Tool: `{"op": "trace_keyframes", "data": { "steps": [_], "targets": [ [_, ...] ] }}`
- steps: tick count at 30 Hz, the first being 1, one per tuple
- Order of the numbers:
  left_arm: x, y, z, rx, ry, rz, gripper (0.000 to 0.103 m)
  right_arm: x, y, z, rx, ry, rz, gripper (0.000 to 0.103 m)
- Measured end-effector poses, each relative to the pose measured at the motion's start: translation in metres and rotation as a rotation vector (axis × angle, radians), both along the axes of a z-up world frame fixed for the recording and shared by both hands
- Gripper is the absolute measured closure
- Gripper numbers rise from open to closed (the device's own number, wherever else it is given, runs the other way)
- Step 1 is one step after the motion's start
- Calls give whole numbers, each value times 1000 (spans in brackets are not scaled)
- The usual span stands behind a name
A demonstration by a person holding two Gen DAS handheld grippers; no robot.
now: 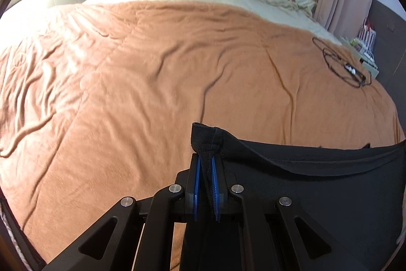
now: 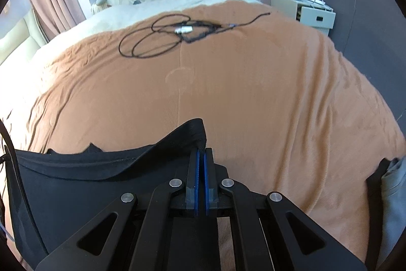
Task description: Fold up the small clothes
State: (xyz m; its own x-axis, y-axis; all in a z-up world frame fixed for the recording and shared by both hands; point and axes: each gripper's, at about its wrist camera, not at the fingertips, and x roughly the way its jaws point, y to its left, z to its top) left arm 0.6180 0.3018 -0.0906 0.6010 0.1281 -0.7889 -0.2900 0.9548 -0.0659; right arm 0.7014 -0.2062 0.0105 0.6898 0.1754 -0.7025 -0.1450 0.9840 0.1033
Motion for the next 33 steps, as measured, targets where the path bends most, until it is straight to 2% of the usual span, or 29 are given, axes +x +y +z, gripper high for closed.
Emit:
{"op": "trace_keyframes", "data": {
  "steps": [4, 9, 15, 17, 24, 27, 33],
  "targets": [
    [18, -3, -1, 6, 2, -1, 94, 2, -1, -1, 1, -11, -13, 103],
    [38, -7, -23, 24, 39, 2, 94, 18, 3, -19, -13, 12, -29, 103],
    [58, -2, -66, 7, 152, 36, 93, 45, 7, -45, -19, 78, -48, 103],
    [61, 1, -76, -11, 184, 51, 88, 50, 7, -54, -25, 99, -51, 103],
    [55, 9, -64, 2, 170, 107, 67, 71, 5, -49, -29, 164, -76, 100],
    [47, 9, -55, 18, 154, 94, 57, 67, 7, -43, -48, 164, -74, 100],
    [31, -1, -41, 22, 136, 50, 56, 44, 12, -37, -38, 163, -28, 100]
  ]
}}
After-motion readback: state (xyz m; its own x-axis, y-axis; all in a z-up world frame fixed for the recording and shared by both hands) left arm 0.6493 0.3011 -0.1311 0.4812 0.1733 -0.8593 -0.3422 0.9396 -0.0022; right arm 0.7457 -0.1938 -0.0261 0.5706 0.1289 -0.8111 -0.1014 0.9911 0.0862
